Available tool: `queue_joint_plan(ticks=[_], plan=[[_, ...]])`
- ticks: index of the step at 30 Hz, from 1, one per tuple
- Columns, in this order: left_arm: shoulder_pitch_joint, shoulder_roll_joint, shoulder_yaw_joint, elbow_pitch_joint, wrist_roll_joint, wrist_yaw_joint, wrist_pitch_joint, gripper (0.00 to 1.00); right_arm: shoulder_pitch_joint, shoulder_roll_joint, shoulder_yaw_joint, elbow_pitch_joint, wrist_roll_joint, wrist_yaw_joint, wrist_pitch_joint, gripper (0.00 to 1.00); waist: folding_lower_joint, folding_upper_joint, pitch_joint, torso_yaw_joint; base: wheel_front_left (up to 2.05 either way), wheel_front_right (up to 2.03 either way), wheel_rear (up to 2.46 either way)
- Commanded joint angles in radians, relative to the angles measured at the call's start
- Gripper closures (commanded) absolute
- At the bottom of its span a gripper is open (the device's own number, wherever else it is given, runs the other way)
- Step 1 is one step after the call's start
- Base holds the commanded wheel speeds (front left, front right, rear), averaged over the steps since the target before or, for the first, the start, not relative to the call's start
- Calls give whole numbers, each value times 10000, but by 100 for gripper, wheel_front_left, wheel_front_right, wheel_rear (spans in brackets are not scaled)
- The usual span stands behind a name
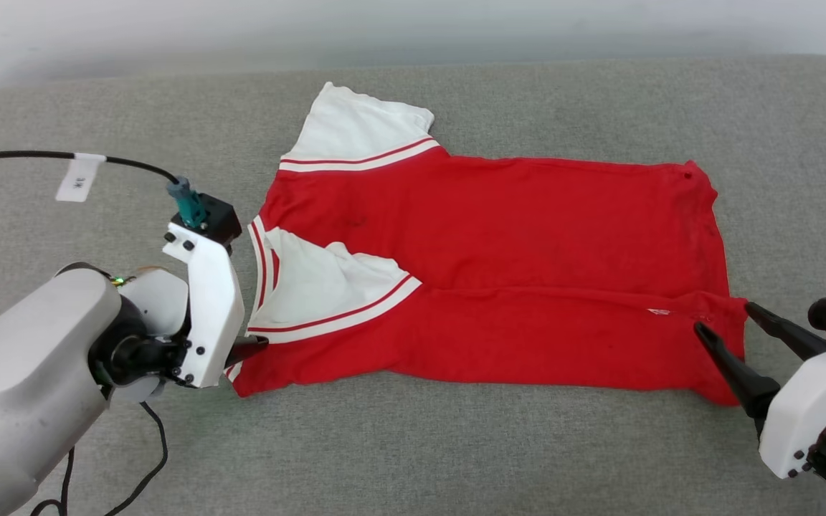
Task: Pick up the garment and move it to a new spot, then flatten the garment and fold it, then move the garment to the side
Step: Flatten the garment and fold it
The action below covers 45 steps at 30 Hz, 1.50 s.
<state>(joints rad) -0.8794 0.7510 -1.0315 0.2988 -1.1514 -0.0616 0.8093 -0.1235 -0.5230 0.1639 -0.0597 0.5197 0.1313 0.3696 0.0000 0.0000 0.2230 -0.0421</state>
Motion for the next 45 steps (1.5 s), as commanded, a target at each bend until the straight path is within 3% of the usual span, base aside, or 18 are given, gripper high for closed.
queue_joint_plan(ticks=[1, 9, 13, 14, 15, 26, 34, 36, 40, 45], plan=[[-129, -80, -100, 101, 11, 29, 191, 0, -167, 39, 67, 43, 47, -11, -25, 0, 0, 0, 87, -76, 0, 0, 0], [8, -258, -945, 859, 487, -123, 1053, 0, -702, 27, 665, 362, 135, -11, -94, 0, 0, 0, 388, -399, 0, 0, 0], [182, -389, -1096, 1230, 534, -234, 908, 0, -1014, 0, 837, 533, 209, -9, -205, 0, 0, 0, 475, -509, 0, 0, 0], [174, -428, -1099, 1267, 577, -242, 792, 71, -1089, -12, 853, 580, 196, -11, -243, 0, 0, 0, 477, -528, 0, 0, 0], [149, -424, -1125, 1290, 650, -305, 688, 100, -1186, -46, 898, 620, 150, -9, -262, 0, 0, 0, 469, -550, 0, 0, 0], [-43, 45, -1119, 691, 619, -620, 149, 100, -2443, -1192, 1175, 511, 311, -11, 663, 0, 0, 0, 48, -508, 0, 0, 0], [-108, 208, -1144, 33, 517, -662, -1, 100, -3348, -3099, 2728, 451, 1492, -11, 3910, 0, 0, 0, -12, -348, 0, 0, 0], [-134, 206, -1165, -72, 569, -665, -4, 100, -3491, -3315, 3023, 536, 1963, -11, 4676, 0, 0, 0, 50, -298, 0, 0, 0], [-261, 185, -1195, -216, 682, -668, -33, 100, -3667, -3226, 3310, 1133, 2377, -11, 5590, 0, 0, 0, 200, -193, 0, 0, 0], [-437, 132, -1212, -326, 847, -671, -68, 100, -3789, -2380, 3352, 2193, 2663, -9, 5672, 0, 0, 0, 470, -9, 0, 0, 0]])
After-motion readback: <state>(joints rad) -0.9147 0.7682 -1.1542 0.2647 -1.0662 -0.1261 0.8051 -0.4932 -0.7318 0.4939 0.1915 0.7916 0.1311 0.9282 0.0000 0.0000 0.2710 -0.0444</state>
